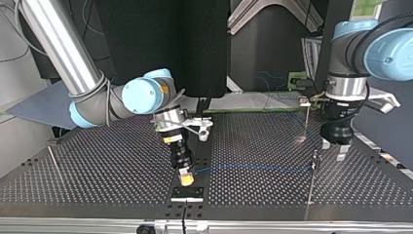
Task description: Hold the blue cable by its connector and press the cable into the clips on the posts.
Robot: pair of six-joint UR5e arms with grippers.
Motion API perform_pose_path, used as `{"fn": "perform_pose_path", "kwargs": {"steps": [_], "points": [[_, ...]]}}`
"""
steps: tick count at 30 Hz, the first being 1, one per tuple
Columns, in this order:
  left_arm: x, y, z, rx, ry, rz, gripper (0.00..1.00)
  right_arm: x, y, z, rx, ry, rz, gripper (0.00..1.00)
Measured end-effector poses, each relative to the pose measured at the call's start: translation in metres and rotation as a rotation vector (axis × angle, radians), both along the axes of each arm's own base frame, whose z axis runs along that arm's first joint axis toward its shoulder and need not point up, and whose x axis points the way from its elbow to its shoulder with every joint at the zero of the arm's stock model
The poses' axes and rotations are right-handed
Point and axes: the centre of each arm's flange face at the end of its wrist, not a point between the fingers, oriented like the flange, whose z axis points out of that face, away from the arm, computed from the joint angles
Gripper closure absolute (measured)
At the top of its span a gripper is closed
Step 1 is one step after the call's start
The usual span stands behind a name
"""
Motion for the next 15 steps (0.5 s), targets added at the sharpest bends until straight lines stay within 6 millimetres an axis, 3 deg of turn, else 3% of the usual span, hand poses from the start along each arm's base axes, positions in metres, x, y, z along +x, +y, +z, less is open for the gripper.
{"fn": "perform_pose_path", "kwargs": {"steps": [15], "points": [[-0.0006, -0.0055, 0.0016, 0.039, -0.018, -0.008, 0.0, -0.0041, -0.0042, -0.0012, 0.005, 0.004, -0.008, 1.0]]}}
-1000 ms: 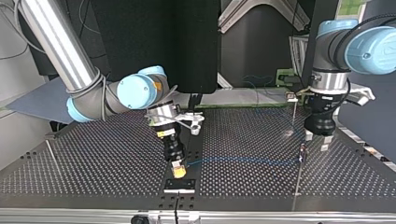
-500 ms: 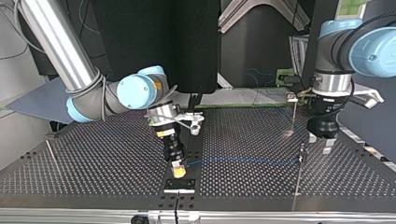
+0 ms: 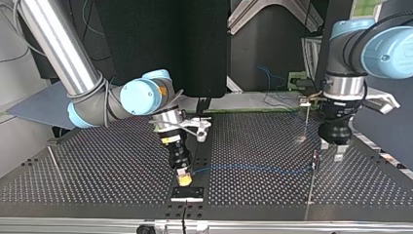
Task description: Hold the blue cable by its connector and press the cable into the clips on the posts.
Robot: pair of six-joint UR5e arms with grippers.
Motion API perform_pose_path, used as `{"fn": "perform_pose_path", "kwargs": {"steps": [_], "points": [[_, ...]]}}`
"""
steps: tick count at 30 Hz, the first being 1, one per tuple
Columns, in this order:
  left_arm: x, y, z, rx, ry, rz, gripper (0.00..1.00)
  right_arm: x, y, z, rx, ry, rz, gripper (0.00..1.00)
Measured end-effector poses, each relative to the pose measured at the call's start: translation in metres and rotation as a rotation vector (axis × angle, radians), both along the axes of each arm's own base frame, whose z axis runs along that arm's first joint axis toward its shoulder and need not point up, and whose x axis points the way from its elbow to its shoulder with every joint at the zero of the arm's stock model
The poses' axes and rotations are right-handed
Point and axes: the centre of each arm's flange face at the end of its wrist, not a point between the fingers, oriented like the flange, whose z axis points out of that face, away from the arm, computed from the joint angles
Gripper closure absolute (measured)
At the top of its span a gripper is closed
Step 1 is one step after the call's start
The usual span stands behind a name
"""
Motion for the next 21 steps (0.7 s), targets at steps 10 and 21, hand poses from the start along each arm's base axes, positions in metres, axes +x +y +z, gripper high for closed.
{"fn": "perform_pose_path", "kwargs": {"steps": [10, 21], "points": [[0.005, -0.0011, -0.0028, -0.025, -0.05, -0.044, 0.0, -0.0016, -0.0015, -0.0002, 0.002, 0.002, -0.002, 1.0], [0.0039, -0.0009, -0.0078, -0.03, -0.035, -0.029, 0.0, -0.0026, -0.0026, -0.0002, 0.002, 0.002, -0.004, 1.0]]}}
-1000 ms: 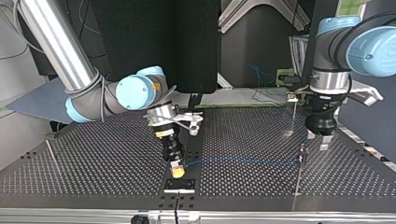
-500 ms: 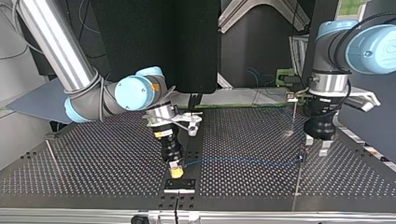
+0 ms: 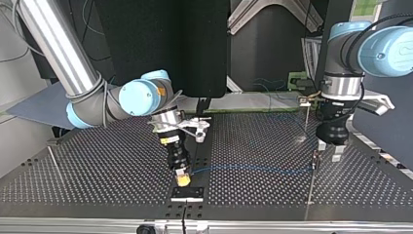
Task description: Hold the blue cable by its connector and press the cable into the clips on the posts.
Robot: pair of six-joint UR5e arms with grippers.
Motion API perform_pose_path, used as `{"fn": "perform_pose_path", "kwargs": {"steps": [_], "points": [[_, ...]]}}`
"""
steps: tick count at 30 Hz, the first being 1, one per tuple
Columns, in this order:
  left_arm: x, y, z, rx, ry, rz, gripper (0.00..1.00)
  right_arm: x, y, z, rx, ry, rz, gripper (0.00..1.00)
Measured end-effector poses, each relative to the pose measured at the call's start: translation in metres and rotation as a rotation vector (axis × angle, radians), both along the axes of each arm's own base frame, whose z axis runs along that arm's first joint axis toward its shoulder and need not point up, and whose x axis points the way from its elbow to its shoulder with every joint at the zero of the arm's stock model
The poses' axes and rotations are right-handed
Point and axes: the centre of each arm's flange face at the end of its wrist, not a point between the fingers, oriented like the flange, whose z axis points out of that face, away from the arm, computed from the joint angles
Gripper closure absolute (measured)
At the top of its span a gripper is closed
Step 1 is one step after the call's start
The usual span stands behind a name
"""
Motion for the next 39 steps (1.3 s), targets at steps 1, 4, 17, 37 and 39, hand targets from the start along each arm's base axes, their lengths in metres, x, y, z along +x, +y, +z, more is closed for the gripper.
{"fn": "perform_pose_path", "kwargs": {"steps": [1, 4, 17, 37, 39], "points": [[0.0, 0.0, -0.001, 0.0, 0.001, 0.002, 0.0, 0.0, 0.0, 0.0, 0.0, 0.0, -0.001, 1.0], [0.0, 0.001, -0.001, 0.0, 0.003, 0.005, 0.0, -0.001, -0.001, 0.0, 0.0, 0.0, -0.002, 1.0], [-0.028, -0.017, 0.018, 0.047, -0.002, -0.013, 0.0, -0.007, -0.007, -0.002, 0.001, 0.007, -0.015, 1.0], [-0.021, -0.08, 0.021, 0.019, -0.011, -0.028, 0.0, -0.012, -0.014, -0.003, 0.001, 0.01, -0.023, 1.0], [-0.022, -0.087, 0.025, 0.017, -0.028, -0.028, 0.0, -0.012, -0.014, -0.003, 0.002, 0.01, -0.022, 1.0]]}}
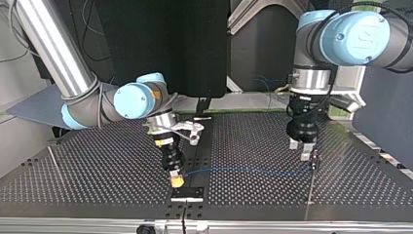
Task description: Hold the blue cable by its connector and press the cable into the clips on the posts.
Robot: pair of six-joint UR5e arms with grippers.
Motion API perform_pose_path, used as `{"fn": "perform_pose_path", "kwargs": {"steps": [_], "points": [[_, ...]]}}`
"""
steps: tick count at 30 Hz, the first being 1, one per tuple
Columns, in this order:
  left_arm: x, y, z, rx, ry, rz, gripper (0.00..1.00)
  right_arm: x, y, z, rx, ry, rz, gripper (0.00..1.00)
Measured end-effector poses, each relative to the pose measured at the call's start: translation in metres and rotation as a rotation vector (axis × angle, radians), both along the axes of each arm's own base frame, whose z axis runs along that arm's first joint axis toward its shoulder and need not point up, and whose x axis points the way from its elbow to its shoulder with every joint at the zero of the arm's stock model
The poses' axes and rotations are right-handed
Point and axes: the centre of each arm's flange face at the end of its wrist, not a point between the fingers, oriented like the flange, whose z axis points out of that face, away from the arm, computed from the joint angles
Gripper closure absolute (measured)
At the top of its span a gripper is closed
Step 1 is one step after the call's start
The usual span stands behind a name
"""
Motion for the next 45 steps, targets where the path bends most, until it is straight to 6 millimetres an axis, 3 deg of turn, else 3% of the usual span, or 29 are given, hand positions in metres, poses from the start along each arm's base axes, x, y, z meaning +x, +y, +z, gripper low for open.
{"fn": "perform_pose_path", "kwargs": {"steps": [4, 12, 22, 32, 45], "points": [[-0.001, -0.013, -0.002, 0.013, 0.002, 0.002, 0.0, 0.0, 0.0, 0.0, 0.001, 0.0, 0.001, 1.0], [0.01, -0.034, -0.027, 0.056, 0.039, 0.025, 0.0, 0.0, 0.0, 0.0, 0.001, -0.001, 0.004, 1.0], [0.025, -0.03, -0.019, 0.043, -0.018, 0.114, 0.0, 0.001, 0.001, 0.0, 0.002, -0.001, 0.007, 1.0], [0.048, -0.033, -0.034, 0.052, 0.01, 0.171, 0.0, 0.001, 0.001, 0.0, 0.002, 0.0, 0.006, 1.0], [0.062, -0.034, -0.013, 0.039, -0.063, 0.185, 0.0, 0.001, 0.001, 0.0, 0.0, 0.0, 0.005, 1.0]]}}
